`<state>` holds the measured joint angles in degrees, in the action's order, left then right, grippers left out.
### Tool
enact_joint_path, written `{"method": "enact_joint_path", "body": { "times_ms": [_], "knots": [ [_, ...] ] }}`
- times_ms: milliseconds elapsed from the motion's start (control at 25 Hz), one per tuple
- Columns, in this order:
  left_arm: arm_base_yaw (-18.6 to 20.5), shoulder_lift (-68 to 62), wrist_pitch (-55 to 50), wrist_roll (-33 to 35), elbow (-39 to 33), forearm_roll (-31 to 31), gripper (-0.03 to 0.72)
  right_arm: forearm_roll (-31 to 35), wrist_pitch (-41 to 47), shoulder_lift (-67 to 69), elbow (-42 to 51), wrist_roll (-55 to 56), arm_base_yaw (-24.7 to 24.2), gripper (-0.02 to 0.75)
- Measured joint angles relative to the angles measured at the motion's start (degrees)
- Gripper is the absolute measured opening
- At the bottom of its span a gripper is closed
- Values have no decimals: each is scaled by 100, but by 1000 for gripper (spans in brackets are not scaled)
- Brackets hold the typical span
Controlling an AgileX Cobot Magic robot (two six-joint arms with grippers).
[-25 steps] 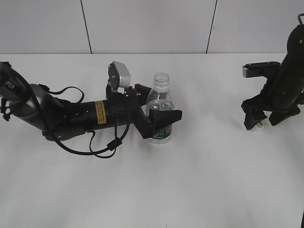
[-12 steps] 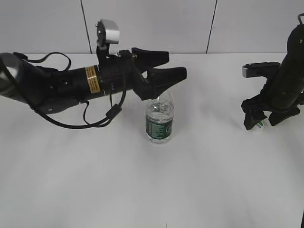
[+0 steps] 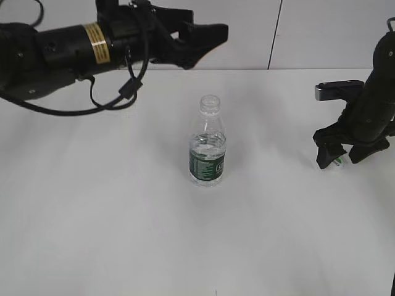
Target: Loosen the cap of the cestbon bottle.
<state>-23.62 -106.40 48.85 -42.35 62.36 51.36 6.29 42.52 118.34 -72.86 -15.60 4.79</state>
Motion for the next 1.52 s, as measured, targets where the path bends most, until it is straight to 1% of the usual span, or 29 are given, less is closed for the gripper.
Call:
{"method": "enact_joint_path", "body": {
  "times_ms": [160, 240, 400, 480, 560, 720, 800, 880, 1040, 1200, 1280, 1400, 1520],
  "knots": [
    [30, 604, -1551, -5, 0, -753, 580, 0, 11, 0, 0, 0, 0, 580],
    [104, 888, -2439, -5, -2, -998, 580, 12, 39, 0, 0, -4, 0, 580],
    [319, 1314, -4080, -5, 5, -1154, 580, 92, 145, 0, 0, -4, 0, 580],
    [478, 1483, -4695, -5, 5, -1233, 568, 119, 250, 0, 0, -4, 0, 580],
    [683, 1602, -5292, -5, 5, -1474, 544, 133, 346, -6, 0, -4, 0, 580],
    [988, 1702, -6245, 117, 5, -1736, 517, 194, 389, -148, 1, -4, 0, 580],
    [1028, 1702, -6663, 358, 10, -1908, 515, 221, 389, -323, 1, -4, 0, 580],
    [1046, 1702, -6970, 787, 16, -2218, 515, 245, 389, -521, 1, -4, 0, 580],
    [1106, 1702, -7649, 1824, 99, -3169, 514, 267, 438, -934, 6, -4, 0, 580],
    [1383, 1702, -8296, 2806, 319, -4195, 514, 300, 519, -1309, 6, -4, 0, 580],
    [1550, 1702, -8603, 3036, 459, -4474, 511, 346, 532, -1506, 6, -4, 0, 580],
    [1854, 1702, -8957, 3135, 635, -4694, 509, 399, 586, -1753, 6, -4, 0, 580],
    [2168, 1702, -9141, 3170, 686, -4750, 507, 416, 662, -1909, 6, -4, 0, 580]
  ]
}}
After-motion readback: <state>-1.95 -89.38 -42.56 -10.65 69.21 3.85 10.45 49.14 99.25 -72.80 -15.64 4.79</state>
